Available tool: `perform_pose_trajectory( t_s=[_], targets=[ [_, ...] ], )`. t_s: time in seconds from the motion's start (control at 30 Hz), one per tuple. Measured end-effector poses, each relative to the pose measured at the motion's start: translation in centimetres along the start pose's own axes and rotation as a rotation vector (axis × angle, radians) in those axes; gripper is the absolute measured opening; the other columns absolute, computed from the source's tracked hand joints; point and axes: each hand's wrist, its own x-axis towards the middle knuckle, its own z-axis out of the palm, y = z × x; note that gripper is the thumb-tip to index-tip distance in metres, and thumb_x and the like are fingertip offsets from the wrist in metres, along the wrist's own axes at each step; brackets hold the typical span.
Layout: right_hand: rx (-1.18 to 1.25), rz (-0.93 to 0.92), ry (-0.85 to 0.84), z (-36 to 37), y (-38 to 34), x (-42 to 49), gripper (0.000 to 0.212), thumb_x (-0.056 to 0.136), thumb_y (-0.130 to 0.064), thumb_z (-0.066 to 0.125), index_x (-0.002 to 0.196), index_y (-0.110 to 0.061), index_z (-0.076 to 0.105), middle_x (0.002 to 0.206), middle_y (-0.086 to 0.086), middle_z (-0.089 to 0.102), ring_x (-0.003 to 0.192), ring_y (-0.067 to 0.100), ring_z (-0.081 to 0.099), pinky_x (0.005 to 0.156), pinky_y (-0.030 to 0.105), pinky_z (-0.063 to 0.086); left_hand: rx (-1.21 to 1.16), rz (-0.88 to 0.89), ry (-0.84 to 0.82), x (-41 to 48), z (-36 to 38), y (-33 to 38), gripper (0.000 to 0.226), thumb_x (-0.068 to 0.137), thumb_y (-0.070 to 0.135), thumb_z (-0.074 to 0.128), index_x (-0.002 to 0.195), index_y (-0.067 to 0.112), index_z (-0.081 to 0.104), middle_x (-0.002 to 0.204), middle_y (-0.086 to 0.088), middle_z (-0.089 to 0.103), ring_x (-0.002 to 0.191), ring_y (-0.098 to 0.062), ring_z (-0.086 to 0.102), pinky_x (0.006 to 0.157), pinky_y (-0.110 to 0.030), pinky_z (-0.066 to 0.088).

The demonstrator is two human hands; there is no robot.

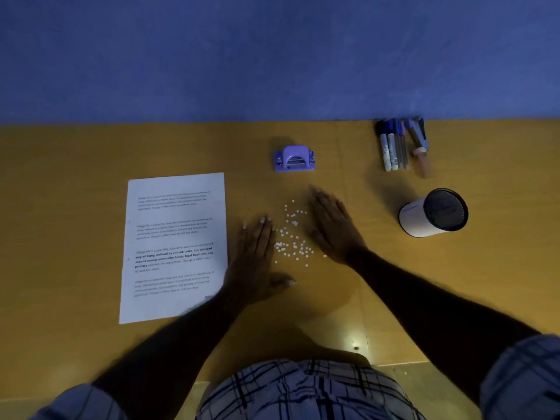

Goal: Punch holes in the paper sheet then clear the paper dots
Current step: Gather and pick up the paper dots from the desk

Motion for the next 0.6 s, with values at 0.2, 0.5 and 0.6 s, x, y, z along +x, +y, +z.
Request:
perform_pose_trajectory(
  t_s=[0.2,0.5,0.6],
  targets=[
    [-0.124,-0.115,-0.142,0.0,-0.9,4.4,0.069,0.097,-0.040,0.035,0.153,-0.002,0.019,0.161,0.020,0.011,0.151,0.033,0.006,0.122,0.049,0.011,-0.006,0.035,-0.004,-0.4,0.6,3.6,0.115,0.081,0.084,0.022,0.147,-0.009,0.020,0.158,-0.030,0.009,0.148,-0.043,0.001,0.115,-0.063,0.008],
    [-0.213,-0.488,-0.202,0.3,-0.6,1.7,0.067,0.097,-0.035,0.034,0.154,-0.005,0.016,0.163,0.015,0.011,0.152,0.027,0.006,0.121,0.047,0.013,-0.014,0.073,0.064,-3.1,0.6,4.0,0.095,0.090,0.071,0.030,0.151,-0.001,0.020,0.161,-0.019,0.011,0.150,-0.033,0.003,0.115,-0.060,0.015],
    [-0.221,-0.597,-0.251,0.2,-0.3,0.4,0.075,0.092,-0.034,0.040,0.154,-0.004,0.013,0.163,0.015,0.007,0.152,0.027,0.001,0.121,0.048,0.013,0.015,0.040,0.072,-4.0,0.6,2.8,0.093,0.090,0.070,0.032,0.148,-0.003,0.026,0.160,-0.020,0.015,0.150,-0.033,0.006,0.114,-0.059,0.019]
  ],
)
